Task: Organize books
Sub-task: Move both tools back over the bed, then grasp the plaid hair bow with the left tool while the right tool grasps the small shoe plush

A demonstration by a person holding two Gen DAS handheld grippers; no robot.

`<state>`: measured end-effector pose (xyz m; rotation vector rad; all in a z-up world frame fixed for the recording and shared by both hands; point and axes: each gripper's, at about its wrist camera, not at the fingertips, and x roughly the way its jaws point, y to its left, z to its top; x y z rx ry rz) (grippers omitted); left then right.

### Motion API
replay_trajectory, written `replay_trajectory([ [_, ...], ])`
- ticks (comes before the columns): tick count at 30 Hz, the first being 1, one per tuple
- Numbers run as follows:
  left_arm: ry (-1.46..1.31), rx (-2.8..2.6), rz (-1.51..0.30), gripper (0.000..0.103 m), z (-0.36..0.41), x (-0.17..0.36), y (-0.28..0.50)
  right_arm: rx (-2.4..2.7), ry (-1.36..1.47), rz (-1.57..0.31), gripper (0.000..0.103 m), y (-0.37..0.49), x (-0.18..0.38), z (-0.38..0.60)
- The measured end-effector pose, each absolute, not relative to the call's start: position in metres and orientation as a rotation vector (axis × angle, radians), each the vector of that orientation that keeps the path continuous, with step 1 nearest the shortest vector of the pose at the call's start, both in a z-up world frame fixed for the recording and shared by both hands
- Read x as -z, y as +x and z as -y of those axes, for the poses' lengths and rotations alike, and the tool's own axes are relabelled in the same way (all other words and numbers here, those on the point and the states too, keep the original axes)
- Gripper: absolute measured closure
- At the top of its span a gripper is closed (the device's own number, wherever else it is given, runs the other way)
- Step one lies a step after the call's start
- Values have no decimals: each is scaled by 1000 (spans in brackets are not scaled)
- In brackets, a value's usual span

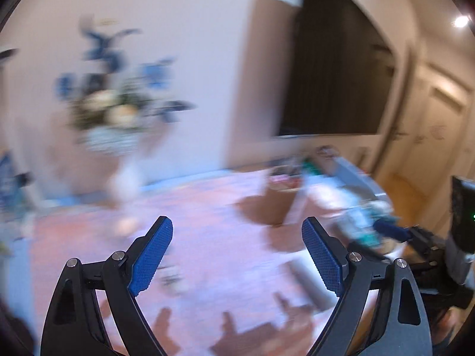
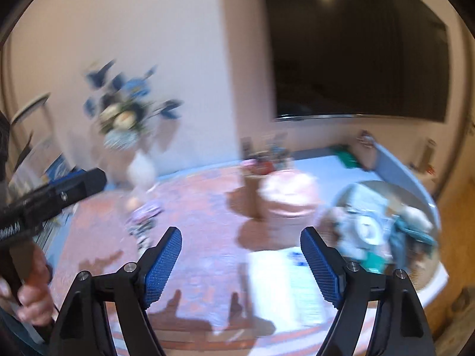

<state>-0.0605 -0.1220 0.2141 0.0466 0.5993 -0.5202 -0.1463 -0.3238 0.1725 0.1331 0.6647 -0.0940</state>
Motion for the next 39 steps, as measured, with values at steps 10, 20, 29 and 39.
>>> replay_trajectory([
  [10,18,241,-708,15,17,-109,-18,-119,115,-736,21,-70,-73,223],
  [20,-77,216,-841,16,0,-8,17,-103,61,-825,21,-36,1,206],
  [29,-58,233,-844,16,6,-5,16,-84,28,-844,21,-31,11,203],
  [39,-157,319,-901,16,-9,-44,16,-192,40,-970,22,-26,-3,183],
])
